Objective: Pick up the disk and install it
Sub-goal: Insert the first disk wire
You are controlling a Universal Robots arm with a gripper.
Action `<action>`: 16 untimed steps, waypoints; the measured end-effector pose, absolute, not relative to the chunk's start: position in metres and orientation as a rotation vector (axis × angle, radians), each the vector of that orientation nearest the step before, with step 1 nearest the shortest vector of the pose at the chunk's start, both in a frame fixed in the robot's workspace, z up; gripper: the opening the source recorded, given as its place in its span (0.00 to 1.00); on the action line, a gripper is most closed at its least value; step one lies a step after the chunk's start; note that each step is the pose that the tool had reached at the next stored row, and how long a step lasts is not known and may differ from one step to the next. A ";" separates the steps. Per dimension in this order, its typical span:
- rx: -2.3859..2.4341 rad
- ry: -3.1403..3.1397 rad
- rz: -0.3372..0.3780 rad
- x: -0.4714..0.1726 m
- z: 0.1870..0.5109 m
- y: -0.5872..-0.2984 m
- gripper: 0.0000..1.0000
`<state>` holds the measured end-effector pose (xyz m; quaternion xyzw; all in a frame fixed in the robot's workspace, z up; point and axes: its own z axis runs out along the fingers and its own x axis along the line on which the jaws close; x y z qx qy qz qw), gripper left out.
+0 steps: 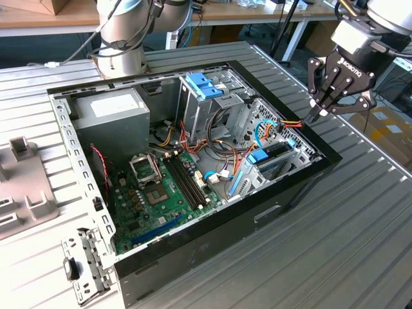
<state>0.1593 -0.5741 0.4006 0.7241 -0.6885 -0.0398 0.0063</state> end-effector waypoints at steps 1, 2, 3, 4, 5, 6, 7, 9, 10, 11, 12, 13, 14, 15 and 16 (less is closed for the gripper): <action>2.300 -2.117 -0.124 0.160 0.400 -0.574 0.11; 2.304 -2.111 -0.124 0.160 0.400 -0.574 0.11; 2.305 -2.111 -0.124 0.160 0.400 -0.574 0.11; 2.305 -2.110 -0.124 0.160 0.400 -0.574 0.11; 2.305 -2.110 -0.124 0.160 0.400 -0.574 0.11; 2.305 -2.110 -0.124 0.160 0.400 -0.574 0.11; 2.305 -2.110 -0.124 0.160 0.400 -0.574 0.11; 2.305 -2.110 -0.124 0.160 0.400 -0.574 0.11; 2.305 -2.110 -0.124 0.160 0.400 -0.574 0.24; 2.305 -2.110 -0.124 0.160 0.400 -0.574 0.24; 2.305 -2.110 -0.124 0.160 0.400 -0.574 0.29; 2.305 -2.110 -0.124 0.160 0.400 -0.574 0.29; 2.305 -2.110 -0.124 0.160 0.400 -0.574 0.29; 2.305 -2.110 -0.124 0.160 0.400 -0.574 0.36; 2.305 -2.110 -0.124 0.160 0.400 -0.574 0.36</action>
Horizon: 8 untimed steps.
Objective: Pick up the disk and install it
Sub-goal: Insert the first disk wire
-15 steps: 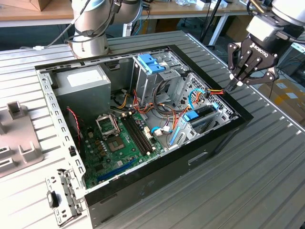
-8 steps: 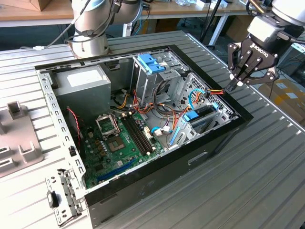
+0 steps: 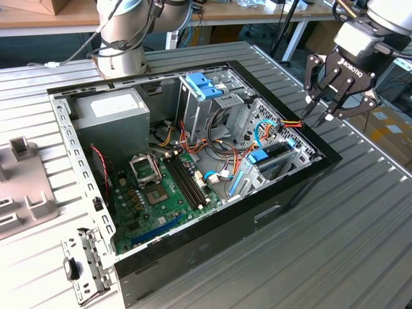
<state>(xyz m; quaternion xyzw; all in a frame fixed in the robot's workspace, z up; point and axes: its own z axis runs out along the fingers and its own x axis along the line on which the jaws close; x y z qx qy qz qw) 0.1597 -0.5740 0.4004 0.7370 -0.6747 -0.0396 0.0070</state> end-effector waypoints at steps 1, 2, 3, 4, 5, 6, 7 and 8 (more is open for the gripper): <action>2.305 -2.110 -0.124 0.160 0.400 -0.574 0.36; 2.306 -2.109 -0.124 0.160 0.400 -0.574 0.36; 2.312 -2.103 -0.124 0.160 0.400 -0.574 0.36; 2.319 -2.094 -0.124 0.160 0.400 -0.574 0.36; 2.330 -2.081 -0.124 0.160 0.400 -0.574 0.36; 2.342 -2.068 -0.124 0.160 0.400 -0.574 0.36; 2.356 -2.051 -0.124 0.160 0.400 -0.574 0.36; 2.367 -2.037 -0.124 0.160 0.400 -0.574 0.36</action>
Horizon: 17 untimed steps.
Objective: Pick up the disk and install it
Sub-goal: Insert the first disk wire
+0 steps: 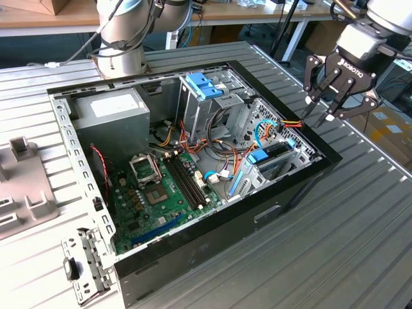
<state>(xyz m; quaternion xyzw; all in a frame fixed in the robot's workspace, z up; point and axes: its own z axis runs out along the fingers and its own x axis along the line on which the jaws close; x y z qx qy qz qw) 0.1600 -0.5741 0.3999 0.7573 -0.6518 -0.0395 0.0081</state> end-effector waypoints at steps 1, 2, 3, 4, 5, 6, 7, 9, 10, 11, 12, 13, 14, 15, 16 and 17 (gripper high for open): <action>2.393 -2.005 -0.123 0.160 0.400 -0.574 0.36; 2.408 -1.986 -0.123 0.160 0.400 -0.574 0.36; 2.419 -1.972 -0.123 0.160 0.400 -0.574 0.36; 2.434 -1.951 -0.122 0.160 0.400 -0.574 0.36; 2.446 -1.936 -0.122 0.160 0.400 -0.574 0.36; 2.459 -1.918 -0.122 0.160 0.400 -0.574 0.36; 2.470 -1.904 -0.122 0.160 0.400 -0.574 0.36; 2.494 -1.871 -0.121 0.161 0.400 -0.574 0.36; 2.507 -1.853 -0.121 0.161 0.400 -0.574 0.36; 2.517 -1.838 -0.121 0.161 0.399 -0.574 0.36; 2.532 -1.816 -0.120 0.161 0.399 -0.574 0.36; 2.545 -1.797 -0.120 0.161 0.399 -0.574 0.36; 2.555 -1.781 -0.120 0.161 0.399 -0.574 0.36; 2.565 -1.766 -0.119 0.161 0.399 -0.574 0.36; 2.575 -1.751 -0.119 0.161 0.399 -0.574 0.36; 2.594 -1.722 -0.119 0.161 0.399 -0.574 0.36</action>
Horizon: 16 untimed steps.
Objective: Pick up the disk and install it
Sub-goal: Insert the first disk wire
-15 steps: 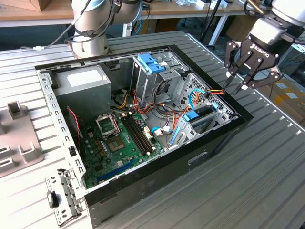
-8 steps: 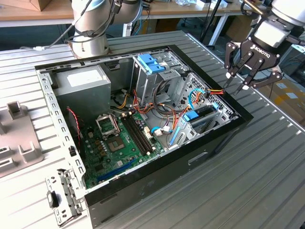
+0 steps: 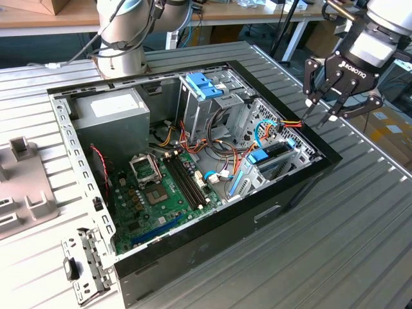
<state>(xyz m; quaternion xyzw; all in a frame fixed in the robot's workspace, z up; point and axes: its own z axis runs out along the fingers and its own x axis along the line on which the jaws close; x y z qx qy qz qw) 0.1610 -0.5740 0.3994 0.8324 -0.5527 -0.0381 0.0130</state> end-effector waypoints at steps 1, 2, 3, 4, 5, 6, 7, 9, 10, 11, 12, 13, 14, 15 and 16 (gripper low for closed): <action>2.612 -1.693 -0.118 0.161 0.399 -0.574 0.36; 2.626 -1.670 -0.118 0.161 0.399 -0.574 0.36; 2.635 -1.654 -0.118 0.161 0.399 -0.574 0.36; 2.646 -1.636 -0.117 0.161 0.399 -0.574 0.36; 2.655 -1.621 -0.117 0.161 0.399 -0.574 0.36; 2.670 -1.595 -0.116 0.161 0.399 -0.574 0.36; 2.696 -1.547 -0.116 0.161 0.399 -0.574 0.36; 2.726 -1.490 -0.115 0.161 0.399 -0.574 0.36; 2.735 -1.473 -0.114 0.161 0.399 -0.574 0.36; 2.744 -1.455 -0.114 0.161 0.399 -0.574 0.36; 2.752 -1.440 -0.114 0.161 0.399 -0.574 0.36; 2.764 -1.414 -0.113 0.161 0.399 -0.574 0.36; 2.784 -1.372 -0.112 0.161 0.399 -0.574 0.36; 2.803 -1.332 -0.111 0.161 0.399 -0.574 0.36; 2.815 -1.303 -0.111 0.161 0.399 -0.574 0.36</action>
